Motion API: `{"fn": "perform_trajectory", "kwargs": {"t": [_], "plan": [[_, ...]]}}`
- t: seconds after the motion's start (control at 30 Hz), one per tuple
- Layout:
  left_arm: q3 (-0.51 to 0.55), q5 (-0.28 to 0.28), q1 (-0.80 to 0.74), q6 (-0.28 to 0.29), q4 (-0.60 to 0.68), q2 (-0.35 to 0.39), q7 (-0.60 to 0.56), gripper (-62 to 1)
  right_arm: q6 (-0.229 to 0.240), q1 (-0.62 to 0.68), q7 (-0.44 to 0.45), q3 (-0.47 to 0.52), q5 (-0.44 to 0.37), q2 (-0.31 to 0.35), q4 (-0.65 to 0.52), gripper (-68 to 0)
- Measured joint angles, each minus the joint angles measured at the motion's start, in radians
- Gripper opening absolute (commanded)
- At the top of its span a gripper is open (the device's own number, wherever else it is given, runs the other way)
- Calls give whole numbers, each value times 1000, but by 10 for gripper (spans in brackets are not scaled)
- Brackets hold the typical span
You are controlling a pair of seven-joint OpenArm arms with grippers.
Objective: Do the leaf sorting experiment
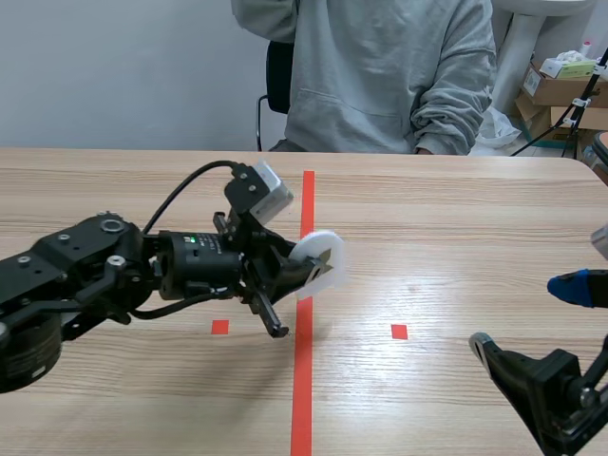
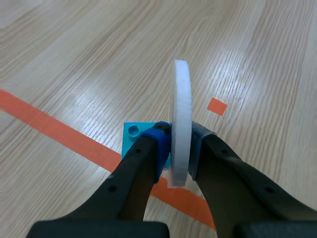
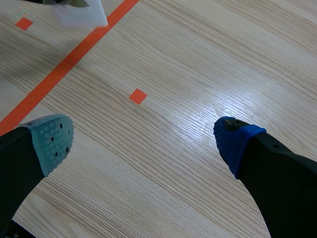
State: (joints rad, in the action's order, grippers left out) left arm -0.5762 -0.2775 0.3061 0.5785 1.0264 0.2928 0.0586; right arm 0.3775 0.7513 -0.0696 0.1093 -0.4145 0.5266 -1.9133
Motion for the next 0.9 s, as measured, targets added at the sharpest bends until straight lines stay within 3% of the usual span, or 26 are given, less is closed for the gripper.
{"fn": "perform_trajectory", "kwargs": {"t": [0.17,0.3,0.47,0.57,0.67,0.9], "plan": [[227,-133,-150,0,142,32,50,-569,0,0,0,0,0,0,0,-97],[412,-181,-229,-3,171,32,47,-569,0,0,0,0,0,0,0,-97],[578,-179,-244,-122,139,31,49,-569,0,0,0,0,0,0,0,-97],[632,-146,-220,-187,89,32,40,-569,0,0,0,0,0,0,0,-97],[633,-108,-163,-243,-10,32,11,-569,0,0,0,0,0,0,0,-97],[621,-29,13,-296,-269,31,-24,-569,0,0,0,0,0,0,0,-97]]}}
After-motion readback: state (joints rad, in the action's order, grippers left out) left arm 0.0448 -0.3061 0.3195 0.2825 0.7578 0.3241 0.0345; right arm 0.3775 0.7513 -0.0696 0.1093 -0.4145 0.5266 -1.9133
